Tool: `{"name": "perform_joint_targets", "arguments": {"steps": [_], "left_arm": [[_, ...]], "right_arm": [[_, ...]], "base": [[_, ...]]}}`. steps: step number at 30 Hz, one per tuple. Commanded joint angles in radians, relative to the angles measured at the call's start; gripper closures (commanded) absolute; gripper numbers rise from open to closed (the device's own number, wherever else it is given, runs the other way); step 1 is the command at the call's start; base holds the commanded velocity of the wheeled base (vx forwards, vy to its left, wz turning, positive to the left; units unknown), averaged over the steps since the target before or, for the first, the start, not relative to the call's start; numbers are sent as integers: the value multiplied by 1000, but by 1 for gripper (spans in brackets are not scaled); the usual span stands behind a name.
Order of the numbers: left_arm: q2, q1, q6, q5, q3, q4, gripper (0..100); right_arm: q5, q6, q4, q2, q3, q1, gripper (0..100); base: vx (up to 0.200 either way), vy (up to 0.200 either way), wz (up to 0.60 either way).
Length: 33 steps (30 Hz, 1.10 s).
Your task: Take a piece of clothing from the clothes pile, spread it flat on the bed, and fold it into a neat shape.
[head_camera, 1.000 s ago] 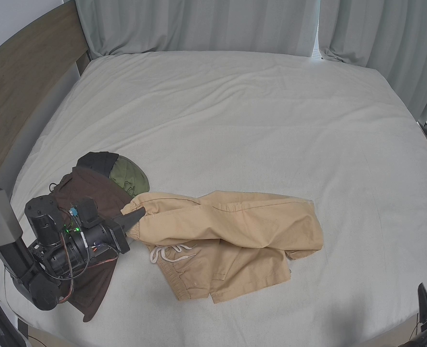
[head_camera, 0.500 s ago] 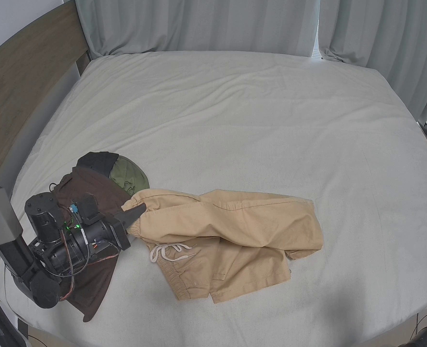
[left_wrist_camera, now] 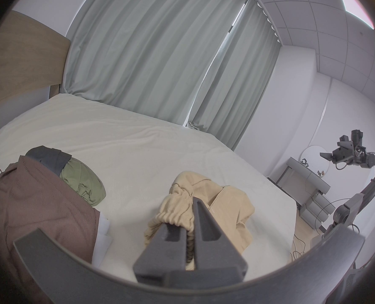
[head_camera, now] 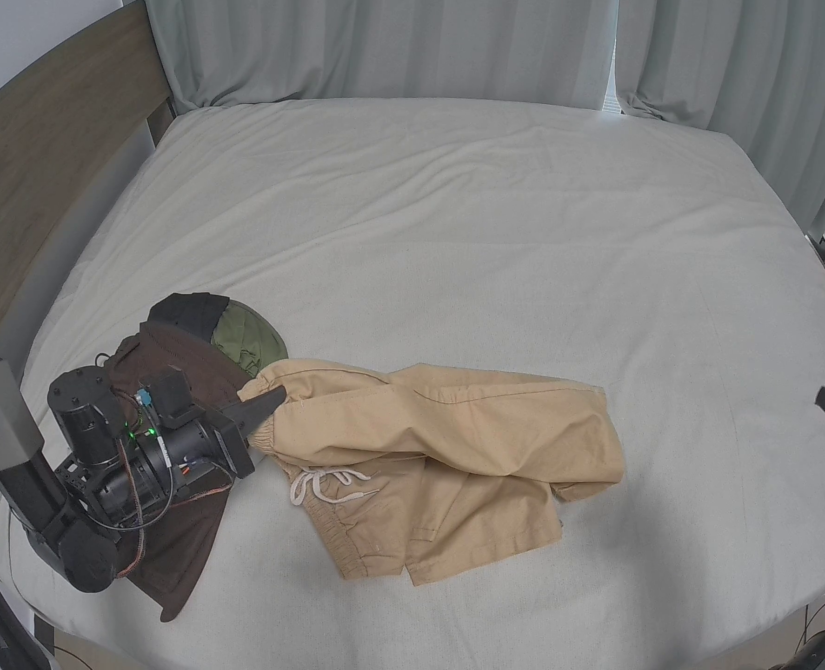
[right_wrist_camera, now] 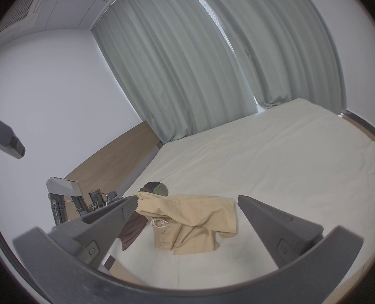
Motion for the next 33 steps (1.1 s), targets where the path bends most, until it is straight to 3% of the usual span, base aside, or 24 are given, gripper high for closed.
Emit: {"name": "perform_joint_targets", "arguments": {"steps": [1,6,10,15,22,28,33], "left_arm": [[-2,-1,1,-3,-8,-1,100],[-5,-4,1,-2,-8,-2,100],[-11,-4,1,-2,-8,-1,100],[-14,-3,-1,-2,-13,-1,100],[-10,-3,-1,-3,-18,-1,100],[-5,2,-1,-6,-24,-1,100],[-5,0,-1,-9,-22,-1,100]], "right_arm": [[61,2,-49,193,-74,11,0],[121,4,-58,276,-106,11,0],[130,5,-110,339,-118,11,0],[144,16,-289,472,-95,6,0],[149,19,-369,558,-60,-1,0],[198,62,-483,695,-31,-44,0],[199,121,-592,787,-22,-48,0]], "base": [[0,0,0],[0,0,0],[0,0,0],[0,0,0],[0,0,0],[0,0,0],[0,0,0]]}}
